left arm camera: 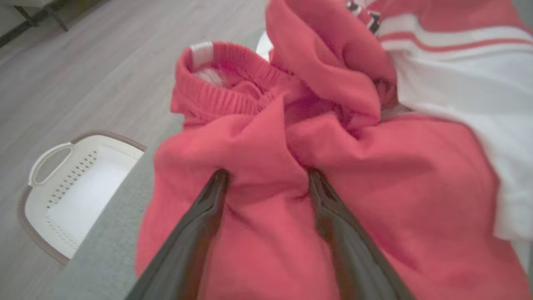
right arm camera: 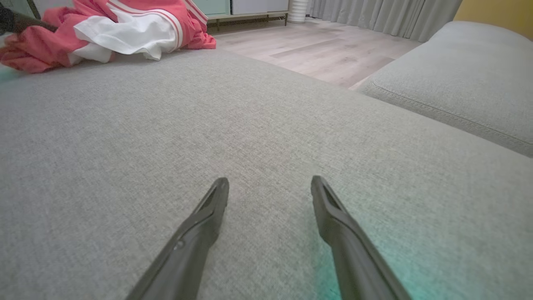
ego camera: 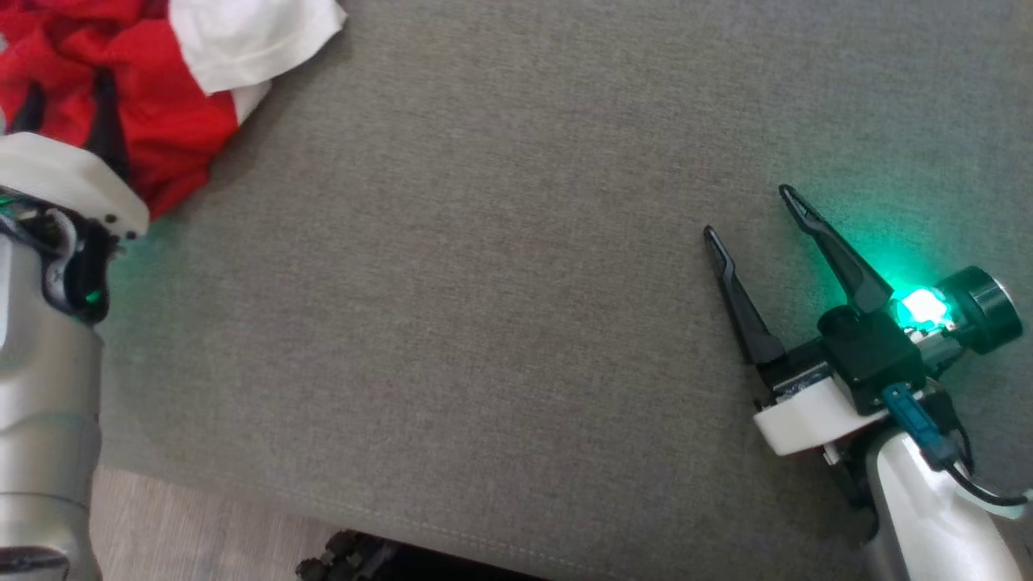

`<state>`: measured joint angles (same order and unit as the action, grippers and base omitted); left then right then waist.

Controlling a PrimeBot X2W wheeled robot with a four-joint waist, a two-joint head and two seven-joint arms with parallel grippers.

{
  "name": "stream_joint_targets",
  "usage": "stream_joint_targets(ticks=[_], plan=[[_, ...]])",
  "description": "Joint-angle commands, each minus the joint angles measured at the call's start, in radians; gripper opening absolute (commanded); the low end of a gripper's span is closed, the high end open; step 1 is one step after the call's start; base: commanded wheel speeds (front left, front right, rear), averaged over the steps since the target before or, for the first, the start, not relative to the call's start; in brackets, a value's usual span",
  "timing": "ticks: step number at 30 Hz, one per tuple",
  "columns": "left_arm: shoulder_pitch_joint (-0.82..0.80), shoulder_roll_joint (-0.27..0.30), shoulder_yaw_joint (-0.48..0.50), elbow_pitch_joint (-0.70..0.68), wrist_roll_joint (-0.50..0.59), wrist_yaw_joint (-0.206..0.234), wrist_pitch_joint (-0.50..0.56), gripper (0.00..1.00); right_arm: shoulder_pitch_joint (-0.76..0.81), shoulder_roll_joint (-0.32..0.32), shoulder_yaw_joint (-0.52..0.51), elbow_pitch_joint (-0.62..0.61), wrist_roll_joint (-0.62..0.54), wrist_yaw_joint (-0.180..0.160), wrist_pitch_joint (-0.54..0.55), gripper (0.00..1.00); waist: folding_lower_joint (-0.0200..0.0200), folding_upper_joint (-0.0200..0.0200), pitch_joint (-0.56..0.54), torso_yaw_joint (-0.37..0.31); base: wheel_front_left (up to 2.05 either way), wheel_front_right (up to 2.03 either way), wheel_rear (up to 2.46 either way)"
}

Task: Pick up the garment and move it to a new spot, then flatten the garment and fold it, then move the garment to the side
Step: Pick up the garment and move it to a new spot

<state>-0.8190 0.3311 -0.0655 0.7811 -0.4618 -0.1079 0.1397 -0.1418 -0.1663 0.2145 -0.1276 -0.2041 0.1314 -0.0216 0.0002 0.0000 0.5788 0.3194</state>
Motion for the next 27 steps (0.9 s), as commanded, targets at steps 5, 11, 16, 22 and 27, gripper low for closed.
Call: stream_joint_targets(ticks=[5,11,16,22,27], plan=[[-0.033,0.045,-0.009,0.073,-0.041,-0.019,0.04,0.71,0.014,0.008,0.015,-0.016,-0.011,-0.001,0.006,1.0,-0.0002,0.0,0.016,-0.017,0.0,0.0,0.0],[-0.037,0.059,-0.047,0.125,-0.075,-0.022,0.042,0.0,0.013,0.024,0.01,0.007,-0.009,-0.001,-0.009,1.0,-0.0002,0.0,-0.011,-0.021,0.0,0.0,0.0],[-0.039,0.102,-0.076,0.109,-0.084,-0.023,-0.001,0.0,0.008,0.044,0.011,0.047,0.0,-0.001,-0.036,1.0,-0.0002,0.0,-0.068,-0.019,0.0,0.0,0.0],[-0.043,0.186,-0.099,0.058,-0.084,-0.023,-0.033,0.0,0.005,0.077,0.002,0.122,0.02,-0.001,-0.088,1.0,-0.0002,0.0,-0.185,-0.027,0.0,0.0,0.0],[-0.051,0.268,-0.136,-0.05,-0.062,-0.023,-0.018,0.0,0.022,0.102,-0.026,0.196,0.042,-0.001,-0.14,1.0,-0.0002,0.0,-0.301,-0.038,0.0,0.0,0.0]])
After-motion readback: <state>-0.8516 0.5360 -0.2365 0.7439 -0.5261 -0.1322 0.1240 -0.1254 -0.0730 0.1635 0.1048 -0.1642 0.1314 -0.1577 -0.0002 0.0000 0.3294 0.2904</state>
